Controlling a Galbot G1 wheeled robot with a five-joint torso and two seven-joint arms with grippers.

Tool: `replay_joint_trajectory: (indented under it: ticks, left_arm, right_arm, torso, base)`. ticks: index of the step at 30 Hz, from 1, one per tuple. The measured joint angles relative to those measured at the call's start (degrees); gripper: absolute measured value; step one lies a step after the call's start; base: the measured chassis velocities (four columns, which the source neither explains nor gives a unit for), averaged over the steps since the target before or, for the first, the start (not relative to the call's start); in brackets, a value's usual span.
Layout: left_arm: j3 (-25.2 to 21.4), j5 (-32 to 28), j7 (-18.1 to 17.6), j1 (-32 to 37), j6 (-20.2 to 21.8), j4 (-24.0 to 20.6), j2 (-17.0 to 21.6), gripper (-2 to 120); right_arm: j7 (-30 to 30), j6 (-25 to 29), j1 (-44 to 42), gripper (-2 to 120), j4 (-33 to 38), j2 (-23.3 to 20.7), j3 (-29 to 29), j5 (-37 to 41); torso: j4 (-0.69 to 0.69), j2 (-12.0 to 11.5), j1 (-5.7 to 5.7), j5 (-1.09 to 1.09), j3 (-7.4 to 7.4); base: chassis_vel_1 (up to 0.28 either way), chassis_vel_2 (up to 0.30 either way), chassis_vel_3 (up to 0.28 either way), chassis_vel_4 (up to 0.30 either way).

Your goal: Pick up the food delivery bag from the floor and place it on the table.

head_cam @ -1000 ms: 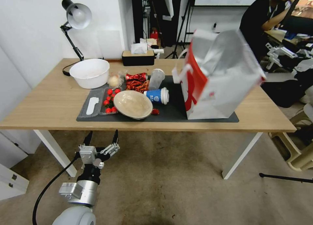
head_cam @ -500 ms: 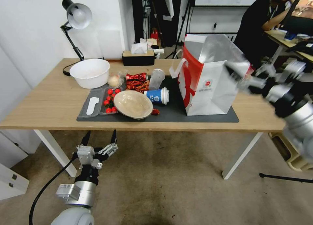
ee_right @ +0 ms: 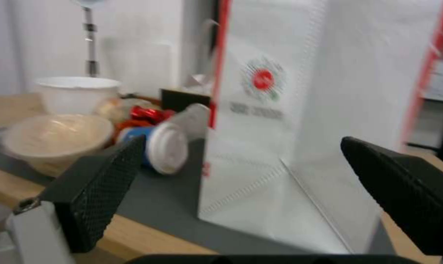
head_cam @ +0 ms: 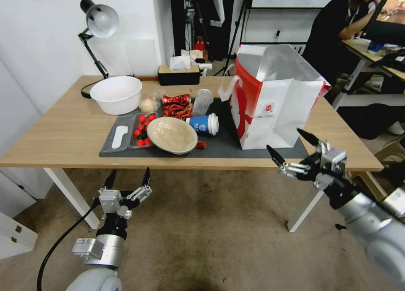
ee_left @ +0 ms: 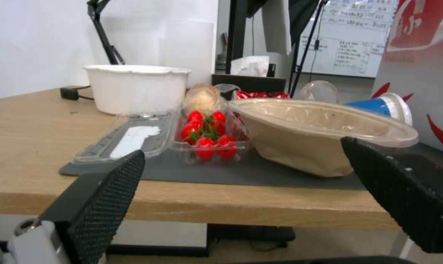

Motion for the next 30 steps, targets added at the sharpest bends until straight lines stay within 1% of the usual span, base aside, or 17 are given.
replay_joint_trajectory:
  ticks: [2,3,6,8,12,20,30]
  left_arm:
    - [0.0,0.0,0.0,0.0,0.0,0.0,0.0,100]
    - [0.0,0.0,0.1,0.0,-0.1,0.1,0.0,100]
    - [0.0,-0.1,0.2,0.0,-0.2,0.1,0.0,100]
    - [0.0,-0.2,0.3,0.1,-0.5,0.3,0.1,100]
    - [-0.1,-0.2,0.3,0.1,-0.7,0.4,0.1,100]
    - [-0.3,-0.3,0.3,0.2,-0.8,0.4,0.3,100]
    - [-0.3,-0.3,0.7,0.1,-1.0,0.4,0.3,100]
  right_arm:
    - [0.6,0.4,-0.3,100,-0.2,0.6,-0.4,-0.7]
    - [3.0,1.9,-1.3,100,-0.9,3.2,-1.8,-3.5]
    - [4.6,3.1,-1.9,100,-1.6,4.9,-2.8,-5.1]
    - [7.2,5.7,-2.8,100,-3.3,8.0,-4.3,-8.2]
    - [9.2,6.7,-3.1,100,-4.4,9.9,-5.5,-10.3]
    - [11.1,7.2,-2.5,100,-6.0,11.3,-7.3,-12.5]
    - [11.2,7.1,-2.3,100,-6.6,11.8,-7.9,-13.1]
  torso:
    - [0.0,0.0,0.0,-0.01,0.0]
    - [0.0,0.0,0.0,0.0,0.0]
    - [0.0,0.0,0.0,0.0,0.0]
    - [0.01,0.0,0.0,-0.01,0.0]
    - [0.01,0.0,0.0,-0.01,0.01]
    - [0.01,0.0,0.0,-0.01,0.01]
    - [0.01,0.0,0.01,0.0,0.01]
  base:
    - [0.0,0.0,0.0,0.0]
    - [0.0,0.0,0.0,0.0]
    - [0.0,0.0,0.0,0.0]
    - [0.0,0.0,0.0,0.0]
    - [0.0,0.0,0.0,0.0]
    - [0.0,0.0,0.0,0.0]
    - [0.0,0.0,0.0,0.0]
